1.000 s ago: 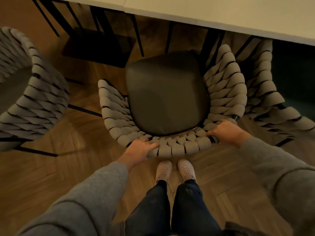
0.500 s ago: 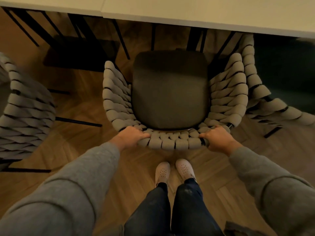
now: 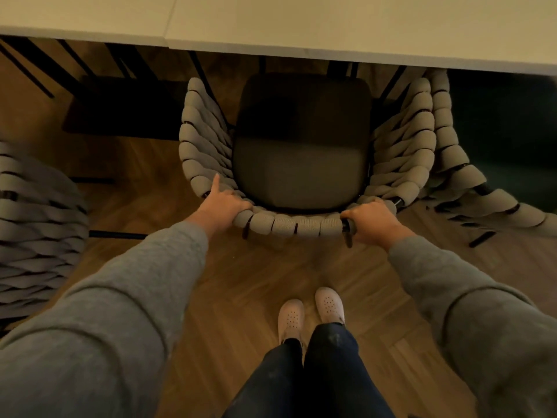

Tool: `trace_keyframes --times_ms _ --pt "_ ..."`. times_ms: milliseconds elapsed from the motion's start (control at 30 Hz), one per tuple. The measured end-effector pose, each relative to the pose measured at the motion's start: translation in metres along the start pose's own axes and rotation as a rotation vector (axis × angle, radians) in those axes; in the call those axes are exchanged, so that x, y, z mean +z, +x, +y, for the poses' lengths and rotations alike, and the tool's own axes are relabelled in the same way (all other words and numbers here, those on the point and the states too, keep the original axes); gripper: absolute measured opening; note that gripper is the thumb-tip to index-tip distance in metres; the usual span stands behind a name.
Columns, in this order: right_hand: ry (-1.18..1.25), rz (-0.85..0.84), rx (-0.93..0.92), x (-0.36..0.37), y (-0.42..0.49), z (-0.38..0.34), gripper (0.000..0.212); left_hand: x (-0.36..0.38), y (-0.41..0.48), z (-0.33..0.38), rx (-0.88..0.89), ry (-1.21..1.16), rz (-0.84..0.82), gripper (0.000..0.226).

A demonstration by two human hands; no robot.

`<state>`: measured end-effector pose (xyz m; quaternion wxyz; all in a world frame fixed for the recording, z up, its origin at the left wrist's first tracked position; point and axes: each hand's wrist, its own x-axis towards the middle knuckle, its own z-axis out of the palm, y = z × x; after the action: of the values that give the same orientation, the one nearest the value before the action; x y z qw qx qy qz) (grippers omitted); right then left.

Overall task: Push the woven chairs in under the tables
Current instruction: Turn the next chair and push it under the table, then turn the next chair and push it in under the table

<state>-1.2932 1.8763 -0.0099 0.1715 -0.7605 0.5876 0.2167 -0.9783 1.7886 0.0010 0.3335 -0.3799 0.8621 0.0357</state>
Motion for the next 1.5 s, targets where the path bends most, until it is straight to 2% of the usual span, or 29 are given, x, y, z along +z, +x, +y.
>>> trace_keyframes --times_ms 100,267,467,733,867,967,1033,1200,1267,1333,1433,1500 --pt "-0.005 0.003 0.038 -0.005 0.019 0.011 0.024 -0.006 0.018 -0.008 -0.041 -0.001 0.006 0.047" --pt "0.025 -0.004 0.070 -0.009 0.040 0.018 0.030 -0.018 0.036 -0.020 -0.075 0.035 -0.005 0.059" --pt "0.043 -0.047 0.067 -0.018 0.057 0.017 0.042 -0.031 0.053 -0.040 -0.102 0.087 -0.039 0.065" --pt "0.044 -0.024 0.011 -0.025 0.069 0.025 0.043 -0.037 0.063 -0.044 -0.197 0.123 -0.043 0.069" --pt "0.057 -0.051 -0.017 -0.029 0.072 0.028 0.043 -0.038 0.059 -0.037 -0.288 0.019 0.010 0.072" --pt "0.066 -0.134 -0.005 -0.033 0.075 0.030 0.046 -0.035 0.053 -0.020 -0.310 -0.111 0.030 0.077" --pt "0.072 -0.219 -0.012 -0.039 0.078 0.030 0.056 -0.032 0.048 -0.009 -0.286 -0.181 0.041 0.078" --pt "0.151 -0.392 -0.027 -0.064 0.088 0.022 0.105 -0.025 0.030 0.002 -0.269 -0.315 0.121 0.082" --pt "0.206 -0.367 -0.049 -0.085 0.102 0.006 0.112 -0.019 0.017 -0.004 -0.296 -0.368 0.170 0.081" --pt "0.222 -0.263 -0.110 -0.107 0.120 -0.022 0.112 -0.010 0.001 -0.015 -0.345 -0.407 0.204 0.077" --pt "0.215 -0.056 -0.259 -0.140 0.144 -0.082 0.103 0.011 -0.032 -0.043 -0.482 -0.464 0.208 0.075" --pt "0.196 0.019 -0.356 -0.160 0.159 -0.128 0.096 0.029 -0.058 -0.069 -0.583 -0.496 0.193 0.074"
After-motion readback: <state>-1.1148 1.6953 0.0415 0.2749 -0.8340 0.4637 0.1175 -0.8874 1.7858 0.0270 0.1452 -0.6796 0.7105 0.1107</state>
